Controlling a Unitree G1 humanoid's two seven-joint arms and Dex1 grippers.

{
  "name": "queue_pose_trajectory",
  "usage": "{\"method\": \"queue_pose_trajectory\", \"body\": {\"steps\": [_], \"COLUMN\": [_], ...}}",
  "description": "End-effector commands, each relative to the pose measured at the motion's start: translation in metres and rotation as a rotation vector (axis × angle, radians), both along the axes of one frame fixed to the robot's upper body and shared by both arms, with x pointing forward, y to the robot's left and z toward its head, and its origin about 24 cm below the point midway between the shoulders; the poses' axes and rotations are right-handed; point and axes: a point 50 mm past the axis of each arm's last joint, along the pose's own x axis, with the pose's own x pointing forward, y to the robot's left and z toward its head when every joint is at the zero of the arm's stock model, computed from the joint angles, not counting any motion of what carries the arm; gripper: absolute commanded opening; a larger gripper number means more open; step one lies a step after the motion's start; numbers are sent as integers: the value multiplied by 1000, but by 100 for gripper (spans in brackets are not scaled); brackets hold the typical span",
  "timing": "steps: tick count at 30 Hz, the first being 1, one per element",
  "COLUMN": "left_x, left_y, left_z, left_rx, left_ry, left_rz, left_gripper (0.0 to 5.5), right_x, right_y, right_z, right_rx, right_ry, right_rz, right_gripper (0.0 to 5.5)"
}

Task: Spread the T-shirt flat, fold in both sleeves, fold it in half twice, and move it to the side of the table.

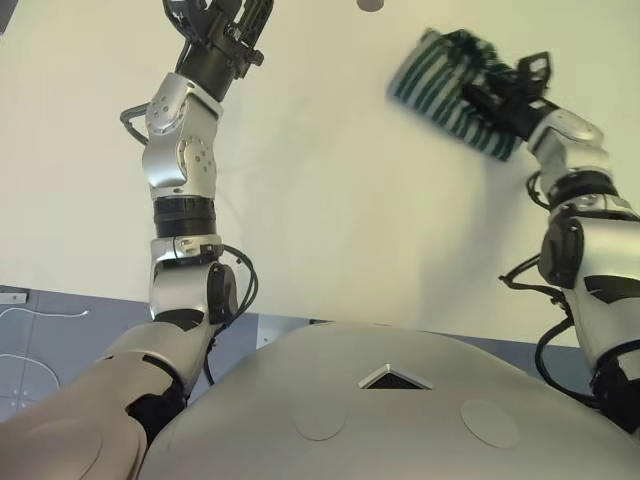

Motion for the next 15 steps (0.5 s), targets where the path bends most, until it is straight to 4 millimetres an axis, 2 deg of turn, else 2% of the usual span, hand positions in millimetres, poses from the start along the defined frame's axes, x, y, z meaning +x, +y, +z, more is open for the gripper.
{"method": "queue_pose_trajectory", "body": {"steps": [1,3,5,7,10,11,13,15], "left_x": [-16,-17,-16,-13,-7,-5,-2,1], "left_y": [-6,-12,-14,-11,-4,-2,2,2], "left_z": [-8,-9,-6,-1,0,0,-7,-16], "left_rx": [55,92,107,105,118,134,249,373], "left_ry": [39,38,29,15,14,18,20,14], "left_rz": [0,-17,-21,0,62,86,144,169], "left_gripper": [244,244,244,244,244,244,244,244], "right_x": [-107,-84,-51,-25,-2,1,6,6], "right_y": [-74,-72,-61,-44,-9,4,35,50], "right_z": [-56,-37,-11,18,48,51,43,34], "right_rx": [2,-3,-20,-120,-211,-221,-227,-215], "right_ry": [195,22,-160,-326,-522,-554,-552,-527], "right_rz": [-639,-696,-645,-541,-349,-286,-164,-133], "right_gripper": [254,254,254,254,254,254,254,254]}}
